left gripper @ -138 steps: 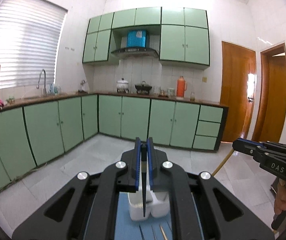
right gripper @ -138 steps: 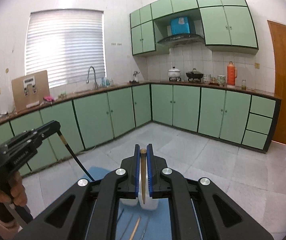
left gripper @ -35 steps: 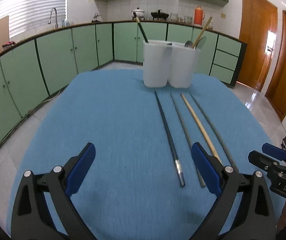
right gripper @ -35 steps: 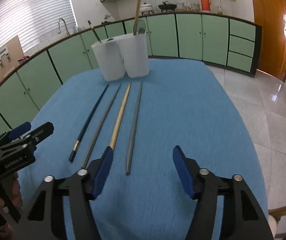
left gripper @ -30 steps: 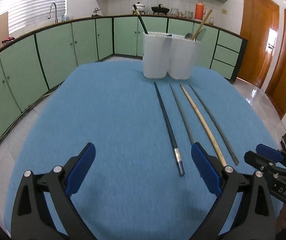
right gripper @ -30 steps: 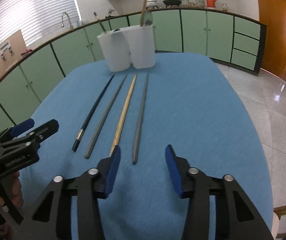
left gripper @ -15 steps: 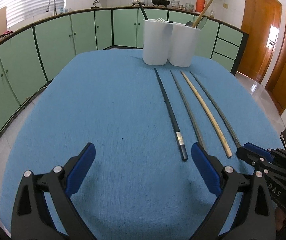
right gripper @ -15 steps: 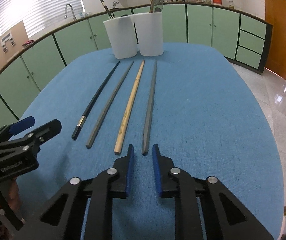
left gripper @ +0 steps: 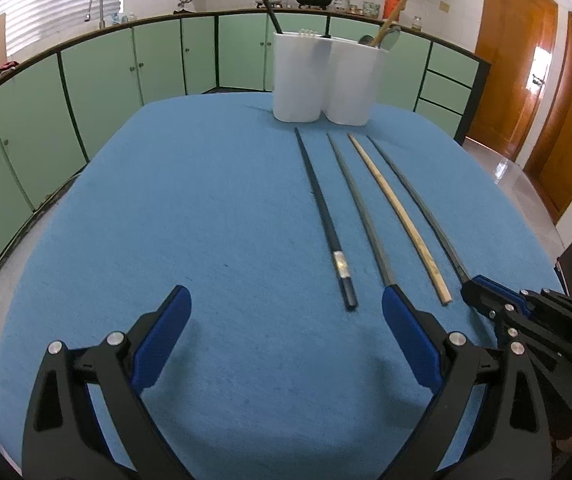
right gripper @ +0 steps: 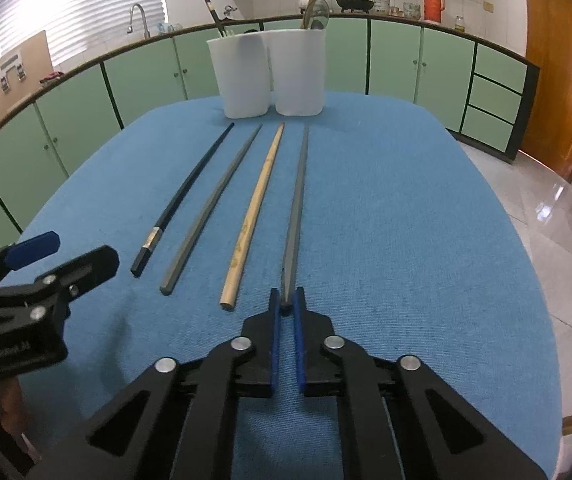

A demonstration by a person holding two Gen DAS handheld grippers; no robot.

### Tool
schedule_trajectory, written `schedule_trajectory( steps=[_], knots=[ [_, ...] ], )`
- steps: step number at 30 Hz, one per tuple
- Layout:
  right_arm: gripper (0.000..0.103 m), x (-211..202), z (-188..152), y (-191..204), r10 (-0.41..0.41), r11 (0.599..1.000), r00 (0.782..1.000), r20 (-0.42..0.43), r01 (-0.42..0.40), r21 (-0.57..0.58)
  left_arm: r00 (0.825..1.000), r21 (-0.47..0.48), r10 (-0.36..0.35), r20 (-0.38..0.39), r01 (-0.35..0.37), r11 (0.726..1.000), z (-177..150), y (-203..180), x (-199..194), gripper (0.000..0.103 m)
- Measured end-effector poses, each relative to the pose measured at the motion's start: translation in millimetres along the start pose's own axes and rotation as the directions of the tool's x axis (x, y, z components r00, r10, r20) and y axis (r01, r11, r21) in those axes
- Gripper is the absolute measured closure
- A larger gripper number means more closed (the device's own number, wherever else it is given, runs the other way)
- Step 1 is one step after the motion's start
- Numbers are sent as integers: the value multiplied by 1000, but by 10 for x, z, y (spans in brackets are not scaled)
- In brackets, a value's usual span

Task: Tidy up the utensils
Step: 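Lower the right tool and close it on a grey chopstick, then lower the left tool and close it on the silver-banded black chopstick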

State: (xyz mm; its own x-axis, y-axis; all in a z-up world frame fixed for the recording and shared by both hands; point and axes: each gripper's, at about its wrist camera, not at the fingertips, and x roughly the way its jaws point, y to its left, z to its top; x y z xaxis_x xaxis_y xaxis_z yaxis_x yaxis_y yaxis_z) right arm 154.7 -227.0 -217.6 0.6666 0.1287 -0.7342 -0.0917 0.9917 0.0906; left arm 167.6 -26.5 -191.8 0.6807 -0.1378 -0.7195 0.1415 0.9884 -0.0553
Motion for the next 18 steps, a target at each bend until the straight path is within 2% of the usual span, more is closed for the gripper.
schedule_trajectory(
  steps=[3,5,9,13,15,18],
  knots=[
    [98,-18,28,-61,-23,1000,1000,-8,23,10,999,1,-20,-25,20,1000,-4,-42,43,24],
    [98,-45,44,-130,-25,999,1000,-5,25,26,999,-5,-31,-41,30,1000,-9,-58,82,26],
    [98,-75,67,-227,-15,999,1000,4,15,49,998,-10,-36,-61,36,999,-19,-115,163,36],
    [98,-54,59,-251,-3,999,1000,2,2,54,999,-4,-22,-47,21,1000,-15,-167,197,41],
    [98,-42,56,-259,3,998,1000,2,-4,58,999,-3,-9,-40,8,1000,-13,-189,215,52],
    [98,-38,56,-277,9,998,1000,5,-9,63,999,0,3,-32,-3,1000,-16,-216,207,62]
  ],
)
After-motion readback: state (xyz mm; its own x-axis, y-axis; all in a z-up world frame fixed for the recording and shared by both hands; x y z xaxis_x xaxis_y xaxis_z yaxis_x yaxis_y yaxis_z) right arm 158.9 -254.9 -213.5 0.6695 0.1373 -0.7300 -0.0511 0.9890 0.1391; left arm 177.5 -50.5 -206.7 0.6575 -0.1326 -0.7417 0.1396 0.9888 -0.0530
